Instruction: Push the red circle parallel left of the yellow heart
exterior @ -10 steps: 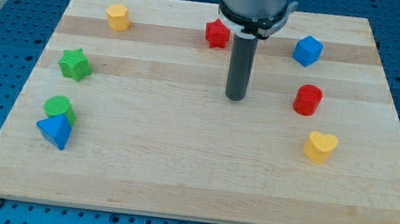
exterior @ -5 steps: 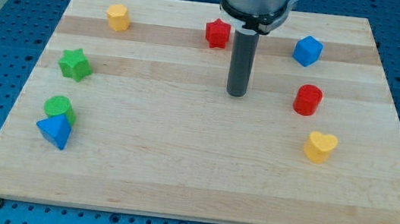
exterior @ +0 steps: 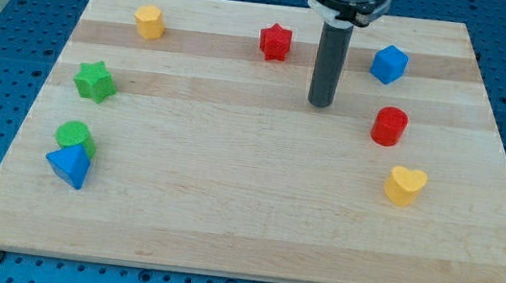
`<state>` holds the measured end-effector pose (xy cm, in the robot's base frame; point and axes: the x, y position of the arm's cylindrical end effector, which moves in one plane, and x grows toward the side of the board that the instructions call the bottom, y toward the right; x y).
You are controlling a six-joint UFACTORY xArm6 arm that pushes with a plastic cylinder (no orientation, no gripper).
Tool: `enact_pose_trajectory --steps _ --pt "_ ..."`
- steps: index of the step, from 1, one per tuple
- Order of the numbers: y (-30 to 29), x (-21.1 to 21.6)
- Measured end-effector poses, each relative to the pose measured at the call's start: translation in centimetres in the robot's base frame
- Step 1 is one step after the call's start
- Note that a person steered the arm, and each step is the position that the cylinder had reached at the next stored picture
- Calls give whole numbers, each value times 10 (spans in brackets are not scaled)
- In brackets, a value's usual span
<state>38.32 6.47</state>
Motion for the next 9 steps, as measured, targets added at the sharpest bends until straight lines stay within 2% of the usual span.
enact_pose_trajectory --steps 3,5,6,7,8,9 --pt "-7 -8" --pt "19 -8" --pt "86 -6" --pt "121 2" --pt "71 43" --pt "-21 30"
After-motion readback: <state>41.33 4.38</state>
